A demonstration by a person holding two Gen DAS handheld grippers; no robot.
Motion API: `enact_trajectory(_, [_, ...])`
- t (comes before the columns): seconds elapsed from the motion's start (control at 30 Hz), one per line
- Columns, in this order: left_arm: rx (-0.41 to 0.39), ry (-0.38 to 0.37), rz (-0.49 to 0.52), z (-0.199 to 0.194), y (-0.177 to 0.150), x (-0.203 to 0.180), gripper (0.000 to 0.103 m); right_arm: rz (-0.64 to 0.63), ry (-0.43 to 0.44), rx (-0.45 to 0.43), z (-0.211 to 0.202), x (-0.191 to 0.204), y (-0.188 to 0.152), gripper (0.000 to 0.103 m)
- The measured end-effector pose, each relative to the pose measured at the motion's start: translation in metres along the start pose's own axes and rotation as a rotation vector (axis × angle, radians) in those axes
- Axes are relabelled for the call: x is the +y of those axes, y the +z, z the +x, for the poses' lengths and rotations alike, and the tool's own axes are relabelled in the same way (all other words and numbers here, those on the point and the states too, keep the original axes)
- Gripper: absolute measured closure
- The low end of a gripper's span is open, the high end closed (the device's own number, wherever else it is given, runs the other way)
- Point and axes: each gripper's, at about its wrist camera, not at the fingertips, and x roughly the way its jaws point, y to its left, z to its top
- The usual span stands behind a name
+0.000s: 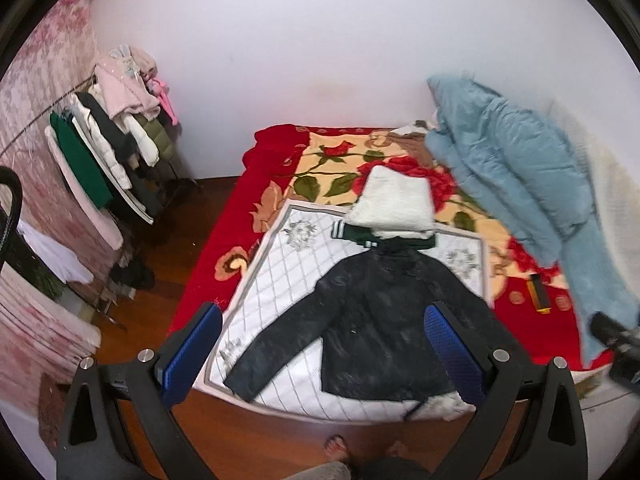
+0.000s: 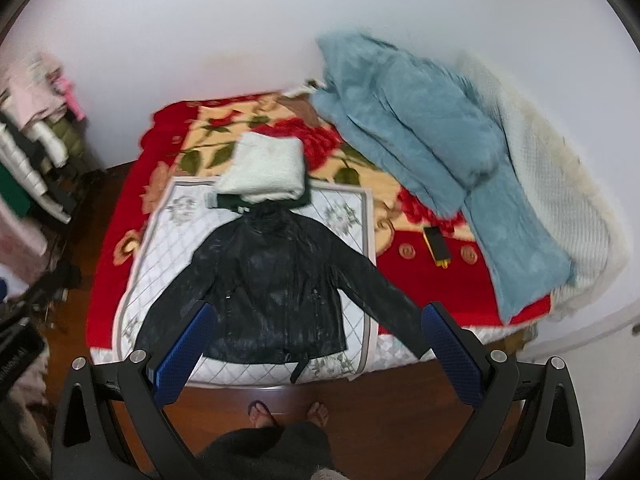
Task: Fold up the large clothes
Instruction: 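Grasp the jacket sleeve cuff with the right tool while the left tool approaches the jacket body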
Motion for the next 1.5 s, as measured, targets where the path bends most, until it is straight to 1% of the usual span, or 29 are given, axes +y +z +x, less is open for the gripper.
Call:
enact_trajectory(0.07, [0.009, 0.026, 0.003, 0.033, -0.005, 0.002, 0.000, 0.101, 0.001, 0.057, 0.049, -0.022, 0.001, 0.000])
enact_trajectory(0.13, [0.031, 0.069, 0.022, 0.071, -0.008, -0.008, 0.000, 0.213, -0.001, 0.102, 0.097, -0.050, -0.003, 0.014])
enact_trajectory(0.17, [0.065, 0.104, 0.036, 0.098, -0.011, -0.018, 0.000, 0.243, -0.003, 0.122, 0.113, -0.061, -0.008, 0.028])
enact_trajectory(0.2, [0.091, 0.119, 0.039, 0.115, -0.014, -0.023, 0.000, 0.284, -0.002, 0.157, 0.140, -0.077, -0.013, 0.034])
enact_trajectory(0.33, [0.189, 0.150, 0.037, 0.183, -0.034, -0.049, 0.000, 0.457, 0.017, 0.274, 0.247, -0.142, -0.048, 0.034])
enact_trajectory(0.43, [0.257, 0.183, 0.057, 0.230, -0.052, -0.074, 0.000, 0.604, 0.075, 0.346, 0.327, -0.189, -0.081, 0.034])
enact_trajectory(0.47, [0.297, 0.180, 0.058, 0.247, -0.060, -0.083, 0.000, 0.665, 0.105, 0.371, 0.357, -0.205, -0.096, 0.034])
enact_trajectory(0.57, [0.398, 0.135, 0.016, 0.293, -0.081, -0.105, 0.000, 0.808, 0.181, 0.367, 0.432, -0.243, -0.138, 0.034])
enact_trajectory(0.63, [0.450, 0.132, 0.024, 0.318, -0.097, -0.120, 0.000, 0.887, 0.183, 0.374, 0.474, -0.262, -0.162, 0.034])
enact_trajectory(0.73, [0.503, 0.137, 0.084, 0.363, -0.123, -0.152, 0.000, 1.061, 0.203, 0.380, 0.534, -0.284, -0.202, 0.034])
enact_trajectory(0.8, [0.537, 0.130, 0.123, 0.387, -0.138, -0.171, 0.000, 1.157, 0.180, 0.410, 0.570, -0.296, -0.228, 0.034])
enact_trajectory(0.83, [0.550, 0.122, 0.141, 0.399, -0.146, -0.181, 0.000, 1.234, 0.180, 0.437, 0.594, -0.303, -0.249, 0.034])
enact_trajectory(0.87, [0.556, 0.116, 0.156, 0.410, -0.149, -0.189, 0.000, 1.296, 0.194, 0.440, 0.609, -0.307, -0.263, 0.034])
enact_trajectory(0.9, [0.558, 0.102, 0.177, 0.420, -0.154, -0.198, 0.000, 1.341, 0.202, 0.434, 0.618, -0.310, -0.271, 0.034])
enact_trajectory(0.93, [0.557, 0.091, 0.204, 0.428, -0.158, -0.207, 0.000, 1.402, 0.223, 0.403, 0.628, -0.314, -0.281, 0.033])
enact_trajectory(0.97, [0.553, 0.087, 0.224, 0.436, -0.160, -0.214, 0.000, 1.466, 0.259, 0.344, 0.637, -0.319, -0.292, 0.035])
enact_trajectory(1.0, [0.551, 0.083, 0.240, 0.442, -0.162, -0.220, 0.000, 1.491, 0.272, 0.315, 0.640, -0.322, -0.295, 0.050])
enact_trajectory(1.03, [0.552, 0.074, 0.251, 0.446, -0.164, -0.226, 0.000, 1.522, 0.262, 0.231, 0.639, -0.327, -0.297, 0.057])
enact_trajectory(1.07, [0.550, 0.064, 0.256, 0.450, -0.165, -0.230, 0.000, 1.528, 0.248, 0.199, 0.635, -0.329, -0.296, 0.074])
enact_trajectory(1.1, [0.548, 0.056, 0.262, 0.454, -0.166, -0.235, 0.000, 1.524, 0.217, 0.156, 0.630, -0.332, -0.294, 0.085])
enact_trajectory(1.13, [0.547, 0.052, 0.267, 0.456, -0.166, -0.239, 0.000, 1.514, 0.202, 0.107, 0.624, -0.335, -0.291, 0.087])
enact_trajectory(1.2, [0.548, 0.042, 0.266, 0.461, -0.168, -0.244, 0.000, 1.481, 0.193, 0.057, 0.616, -0.335, -0.281, 0.089])
enact_trajectory(1.23, [0.549, 0.042, 0.264, 0.463, -0.168, -0.247, 0.000, 1.460, 0.199, 0.051, 0.614, -0.333, -0.273, 0.089])
enact_trajectory(1.3, [0.550, 0.034, 0.258, 0.466, -0.166, -0.251, 0.000, 1.442, 0.223, 0.068, 0.627, -0.336, -0.266, 0.083])
enact_trajectory(1.33, [0.545, 0.035, 0.258, 0.468, -0.165, -0.254, 0.000, 1.445, 0.226, 0.083, 0.634, -0.339, -0.268, 0.077])
enact_trajectory(1.37, [0.541, 0.037, 0.261, 0.470, -0.163, -0.258, 0.000, 1.466, 0.262, 0.083, 0.650, -0.342, -0.270, 0.067])
enact_trajectory(1.4, [0.538, 0.036, 0.263, 0.471, -0.162, -0.260, 0.000, 1.484, 0.283, 0.067, 0.654, -0.343, -0.274, 0.064])
enact_trajectory(1.47, [0.527, 0.036, 0.264, 0.476, -0.158, -0.266, 0.000, 1.527, 0.288, 0.028, 0.656, -0.343, -0.273, 0.062])
enact_trajectory(1.5, [0.519, 0.034, 0.266, 0.478, -0.155, -0.268, 0.000, 1.537, 0.268, 0.012, 0.652, -0.343, -0.269, 0.074])
